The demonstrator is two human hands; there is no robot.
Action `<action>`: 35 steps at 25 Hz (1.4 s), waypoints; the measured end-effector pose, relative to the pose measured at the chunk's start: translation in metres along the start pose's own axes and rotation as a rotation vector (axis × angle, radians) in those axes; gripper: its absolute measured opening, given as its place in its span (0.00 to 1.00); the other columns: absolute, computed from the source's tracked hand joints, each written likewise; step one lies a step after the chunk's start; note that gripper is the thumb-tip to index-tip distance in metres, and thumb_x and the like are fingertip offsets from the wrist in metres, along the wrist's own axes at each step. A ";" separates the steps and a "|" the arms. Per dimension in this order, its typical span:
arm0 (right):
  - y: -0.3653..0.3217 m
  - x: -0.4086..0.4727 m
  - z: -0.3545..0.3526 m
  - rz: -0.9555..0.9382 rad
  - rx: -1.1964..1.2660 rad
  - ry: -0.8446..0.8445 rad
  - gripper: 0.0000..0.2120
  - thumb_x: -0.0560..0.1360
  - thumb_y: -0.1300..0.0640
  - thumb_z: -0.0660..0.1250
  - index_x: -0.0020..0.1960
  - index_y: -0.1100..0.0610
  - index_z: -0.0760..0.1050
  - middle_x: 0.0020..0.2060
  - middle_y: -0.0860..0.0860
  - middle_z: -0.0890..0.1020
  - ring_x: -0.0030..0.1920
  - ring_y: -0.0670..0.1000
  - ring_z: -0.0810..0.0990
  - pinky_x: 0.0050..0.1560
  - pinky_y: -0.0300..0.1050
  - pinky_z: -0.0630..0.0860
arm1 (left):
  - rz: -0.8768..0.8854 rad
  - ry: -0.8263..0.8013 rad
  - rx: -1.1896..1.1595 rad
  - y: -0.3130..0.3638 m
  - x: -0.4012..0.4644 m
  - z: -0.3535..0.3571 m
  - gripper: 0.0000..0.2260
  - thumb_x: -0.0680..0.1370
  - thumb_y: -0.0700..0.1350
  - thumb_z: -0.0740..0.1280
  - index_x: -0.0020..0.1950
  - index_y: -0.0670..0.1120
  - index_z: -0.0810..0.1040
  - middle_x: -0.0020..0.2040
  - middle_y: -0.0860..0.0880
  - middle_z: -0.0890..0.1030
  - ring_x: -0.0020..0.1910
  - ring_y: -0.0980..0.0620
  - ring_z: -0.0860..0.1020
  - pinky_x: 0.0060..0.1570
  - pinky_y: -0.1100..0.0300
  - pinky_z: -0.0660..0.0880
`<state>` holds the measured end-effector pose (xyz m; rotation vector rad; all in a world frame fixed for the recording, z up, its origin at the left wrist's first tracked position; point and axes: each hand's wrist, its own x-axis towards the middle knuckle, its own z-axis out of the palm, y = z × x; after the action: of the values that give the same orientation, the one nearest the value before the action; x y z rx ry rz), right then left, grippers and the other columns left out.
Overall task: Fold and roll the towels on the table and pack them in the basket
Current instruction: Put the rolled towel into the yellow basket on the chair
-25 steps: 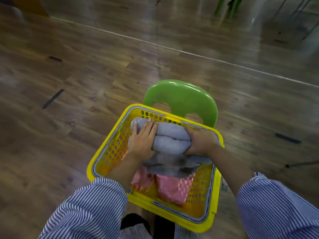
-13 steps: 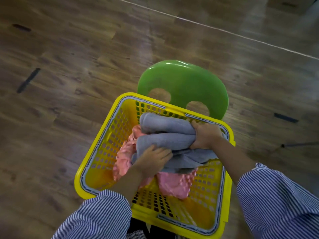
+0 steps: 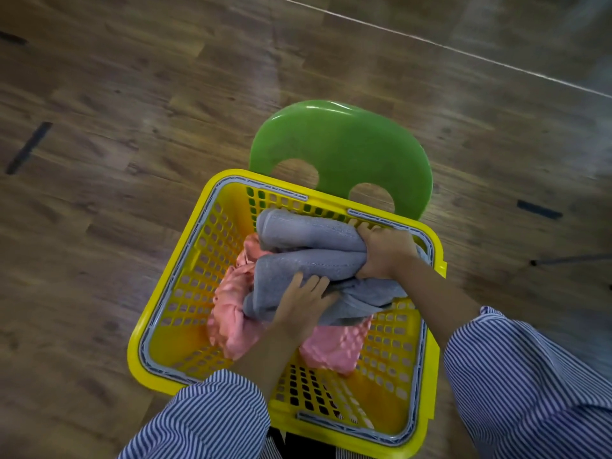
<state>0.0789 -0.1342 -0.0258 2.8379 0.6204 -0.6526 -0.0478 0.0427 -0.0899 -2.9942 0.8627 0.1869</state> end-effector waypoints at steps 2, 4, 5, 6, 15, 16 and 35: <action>0.000 -0.001 0.001 0.007 -0.005 -0.002 0.39 0.57 0.34 0.69 0.62 0.51 0.64 0.50 0.51 0.78 0.47 0.56 0.79 0.37 0.45 0.68 | -0.012 -0.021 0.039 0.002 0.003 -0.003 0.22 0.54 0.51 0.80 0.45 0.54 0.80 0.46 0.51 0.74 0.45 0.50 0.73 0.57 0.48 0.68; -0.001 -0.002 0.002 0.015 -0.011 -0.002 0.41 0.57 0.34 0.70 0.64 0.51 0.62 0.50 0.52 0.77 0.47 0.56 0.79 0.37 0.45 0.68 | -0.040 -0.005 0.038 0.003 0.002 -0.003 0.22 0.55 0.51 0.80 0.47 0.53 0.80 0.47 0.50 0.75 0.45 0.50 0.73 0.56 0.47 0.71; -0.002 -0.002 0.004 0.017 -0.013 -0.001 0.43 0.57 0.33 0.70 0.64 0.51 0.62 0.50 0.52 0.77 0.47 0.57 0.79 0.37 0.45 0.68 | -0.051 0.004 0.031 0.004 0.001 -0.002 0.25 0.56 0.50 0.80 0.51 0.53 0.80 0.47 0.50 0.75 0.45 0.49 0.73 0.55 0.47 0.71; -0.002 -0.002 0.005 0.016 -0.012 0.003 0.43 0.56 0.33 0.69 0.65 0.51 0.61 0.51 0.52 0.77 0.48 0.57 0.79 0.37 0.45 0.69 | -0.058 0.007 0.031 0.005 0.000 -0.001 0.27 0.58 0.50 0.79 0.55 0.53 0.79 0.47 0.49 0.75 0.45 0.49 0.73 0.54 0.48 0.70; 0.002 -0.005 0.011 0.024 0.006 0.047 0.45 0.55 0.32 0.69 0.65 0.52 0.61 0.52 0.51 0.77 0.49 0.56 0.78 0.36 0.46 0.68 | -0.013 -0.114 0.061 0.021 -0.006 -0.016 0.08 0.62 0.52 0.76 0.37 0.54 0.81 0.46 0.51 0.74 0.44 0.51 0.74 0.46 0.51 0.72; 0.001 -0.005 0.011 0.026 0.004 0.048 0.45 0.56 0.32 0.69 0.65 0.52 0.61 0.52 0.51 0.77 0.49 0.56 0.78 0.36 0.46 0.68 | 0.014 -0.139 0.087 0.020 -0.015 -0.012 0.08 0.63 0.54 0.75 0.37 0.53 0.81 0.47 0.51 0.75 0.46 0.51 0.73 0.46 0.52 0.70; -0.008 -0.016 0.012 0.059 -0.011 0.021 0.53 0.56 0.32 0.70 0.72 0.53 0.54 0.61 0.53 0.72 0.58 0.58 0.73 0.52 0.53 0.71 | -0.374 -0.143 -0.070 -0.034 -0.032 -0.002 0.48 0.64 0.72 0.59 0.75 0.42 0.59 0.75 0.41 0.60 0.74 0.39 0.59 0.64 0.32 0.60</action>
<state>0.0580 -0.1360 -0.0303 2.8442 0.5396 -0.6084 -0.0567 0.0885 -0.0841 -3.0861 0.2800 0.4213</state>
